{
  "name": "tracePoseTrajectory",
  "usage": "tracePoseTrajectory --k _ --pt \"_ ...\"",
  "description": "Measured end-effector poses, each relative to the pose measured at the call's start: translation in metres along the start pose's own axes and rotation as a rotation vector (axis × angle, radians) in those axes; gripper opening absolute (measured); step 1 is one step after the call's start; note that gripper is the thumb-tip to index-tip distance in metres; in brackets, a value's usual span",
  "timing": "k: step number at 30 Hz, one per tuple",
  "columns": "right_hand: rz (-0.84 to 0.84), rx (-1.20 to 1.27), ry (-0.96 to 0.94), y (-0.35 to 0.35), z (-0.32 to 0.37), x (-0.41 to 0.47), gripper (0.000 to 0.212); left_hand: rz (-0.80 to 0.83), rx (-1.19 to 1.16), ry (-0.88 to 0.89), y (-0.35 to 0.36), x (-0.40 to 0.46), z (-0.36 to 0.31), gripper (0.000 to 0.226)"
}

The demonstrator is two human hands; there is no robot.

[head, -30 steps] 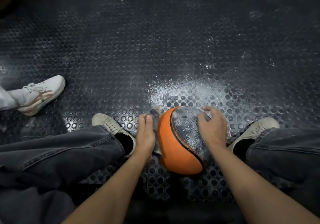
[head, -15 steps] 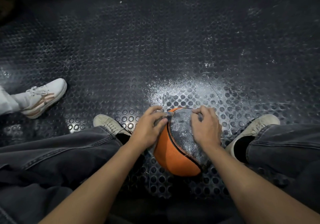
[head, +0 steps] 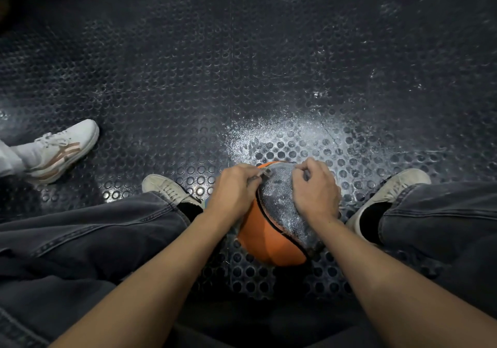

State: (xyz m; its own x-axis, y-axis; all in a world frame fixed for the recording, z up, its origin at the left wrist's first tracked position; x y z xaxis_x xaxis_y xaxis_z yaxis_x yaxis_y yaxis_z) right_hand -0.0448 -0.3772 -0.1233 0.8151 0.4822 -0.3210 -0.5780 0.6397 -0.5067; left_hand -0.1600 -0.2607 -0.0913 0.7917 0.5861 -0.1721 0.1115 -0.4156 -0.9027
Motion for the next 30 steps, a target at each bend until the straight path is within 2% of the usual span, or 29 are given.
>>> tracePoseTrajectory --k 5,7,10,11,15,17,18,21,22,25,27,28,30 --pt "0.006 0.012 0.047 0.001 0.002 0.014 0.027 0.025 0.036 0.187 -0.005 -0.033 -0.007 0.015" --pt "0.019 0.014 0.061 0.008 0.009 0.016 0.030 -0.016 0.023 0.126 -0.002 -0.025 -0.006 0.015" --pt "-0.033 -0.032 0.036 0.013 0.013 0.011 0.031 -0.038 -0.036 -0.087 0.003 0.000 -0.004 0.015" --pt "-0.039 -0.037 0.043 0.012 0.011 0.010 0.030 -0.031 -0.028 -0.100 0.004 0.002 -0.005 0.016" --pt "-0.056 -0.058 0.048 0.006 0.010 0.011 0.027 -0.034 0.001 0.159 0.003 -0.027 -0.010 0.015" --pt "0.004 -0.077 0.020 0.003 0.008 0.010 0.028 -0.022 0.048 0.249 0.006 -0.032 -0.008 0.014" --pt "0.026 -0.097 -0.006 0.003 0.008 0.009 0.028 -0.037 0.059 0.231 0.007 -0.024 -0.006 0.014" --pt "0.035 -0.113 -0.030 0.005 0.010 0.002 0.024 -0.073 -0.018 -0.003 0.008 -0.002 -0.004 0.016" --pt "0.022 -0.117 -0.029 0.005 0.012 0.000 0.022 -0.079 -0.028 -0.002 0.007 -0.004 -0.007 0.016" --pt "0.016 -0.112 -0.022 0.002 0.012 0.001 0.022 -0.076 -0.059 0.221 0.005 -0.036 -0.014 0.018" --pt "0.045 -0.109 -0.033 0.000 0.011 0.004 0.025 -0.054 -0.033 0.304 0.006 -0.042 -0.008 0.017" --pt "0.059 -0.104 -0.034 0.001 0.010 0.004 0.026 -0.061 -0.038 0.274 0.007 -0.034 -0.004 0.016" --pt "0.049 -0.086 -0.038 0.002 0.009 0.005 0.026 -0.103 -0.103 0.101 0.009 -0.015 0.000 0.017"
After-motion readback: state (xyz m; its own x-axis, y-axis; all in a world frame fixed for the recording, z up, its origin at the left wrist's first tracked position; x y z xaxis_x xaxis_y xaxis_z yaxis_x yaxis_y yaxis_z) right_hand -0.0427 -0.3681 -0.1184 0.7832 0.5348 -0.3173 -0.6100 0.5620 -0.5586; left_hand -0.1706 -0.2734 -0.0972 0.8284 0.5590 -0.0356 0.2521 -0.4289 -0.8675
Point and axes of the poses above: each hand's wrist, its own x-axis towards the middle knuckle, its own y-axis out of the palm, z = x × y, the point moved 1 cm from there along x, towards the middle knuckle, and after that the axes turned 14 degrees about x, right-handed, at the moved point
